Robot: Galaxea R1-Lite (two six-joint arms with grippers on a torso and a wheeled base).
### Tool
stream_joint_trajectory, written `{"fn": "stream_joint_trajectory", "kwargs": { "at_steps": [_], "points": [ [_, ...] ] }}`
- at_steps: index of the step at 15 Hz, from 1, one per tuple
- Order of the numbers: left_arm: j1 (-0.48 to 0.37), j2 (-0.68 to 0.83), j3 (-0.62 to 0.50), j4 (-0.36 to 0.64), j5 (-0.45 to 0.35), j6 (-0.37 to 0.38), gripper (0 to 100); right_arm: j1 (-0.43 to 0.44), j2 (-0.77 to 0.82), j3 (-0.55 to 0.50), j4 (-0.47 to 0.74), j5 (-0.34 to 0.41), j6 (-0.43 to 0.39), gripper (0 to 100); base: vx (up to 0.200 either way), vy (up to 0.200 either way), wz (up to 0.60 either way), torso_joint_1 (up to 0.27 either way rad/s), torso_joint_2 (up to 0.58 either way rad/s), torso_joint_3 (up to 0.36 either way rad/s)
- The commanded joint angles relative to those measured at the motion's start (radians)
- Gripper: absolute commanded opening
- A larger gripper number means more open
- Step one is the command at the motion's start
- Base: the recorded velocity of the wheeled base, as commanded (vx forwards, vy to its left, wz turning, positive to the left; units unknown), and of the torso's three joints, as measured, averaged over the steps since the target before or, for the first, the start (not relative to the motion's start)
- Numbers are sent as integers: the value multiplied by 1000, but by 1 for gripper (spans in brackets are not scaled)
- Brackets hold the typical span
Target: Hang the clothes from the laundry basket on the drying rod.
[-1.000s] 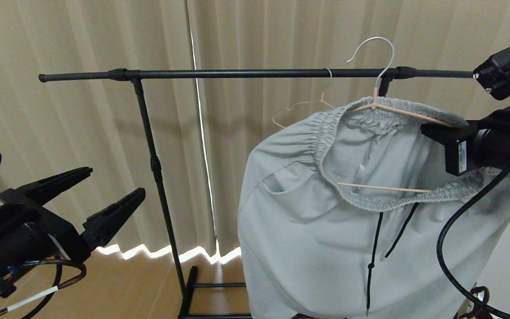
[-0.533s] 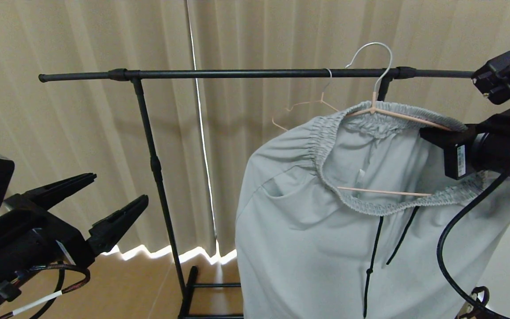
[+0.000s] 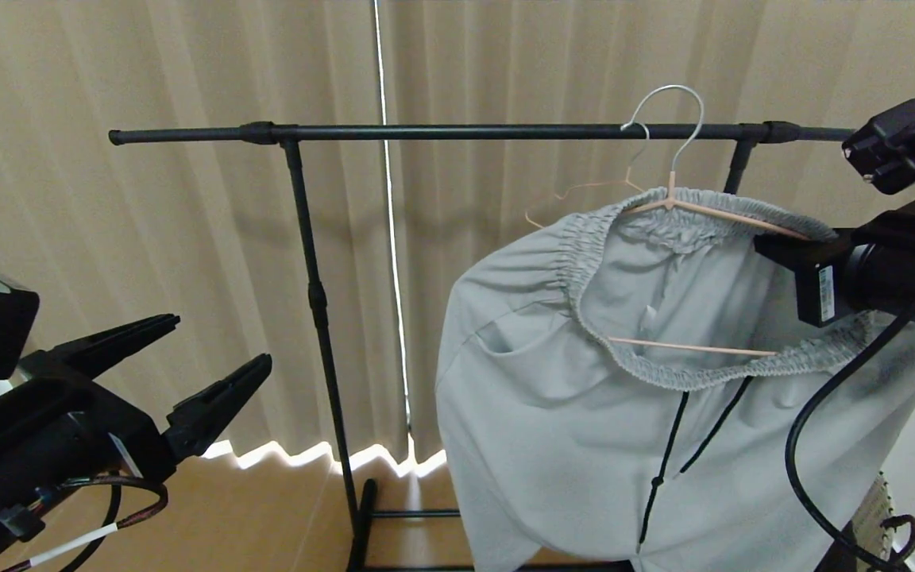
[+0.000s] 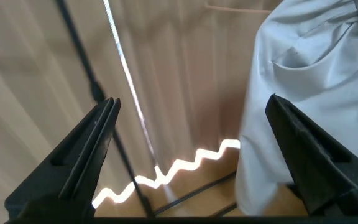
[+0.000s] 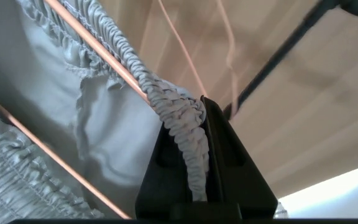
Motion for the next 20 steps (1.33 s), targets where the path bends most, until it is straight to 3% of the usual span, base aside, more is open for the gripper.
{"fn": "stream_joint_trajectory", "kwargs": {
  "at_steps": [1, 10, 20],
  "points": [
    [0, 19, 2, -2, 1, -1, 100, -1, 10, 0, -1, -2, -1, 0, 0, 0, 0, 0, 0, 0],
    [-2, 19, -9, -2, -1, -2, 100, -50, 10, 2, 0, -43, 71, 0, 0, 0, 0, 0, 0, 0],
    [-2, 17, -7, -2, -1, -2, 100, -50, 11, 2, 2, -46, 71, 0, 200, 0, 0, 1, 1, 0]
  ]
}}
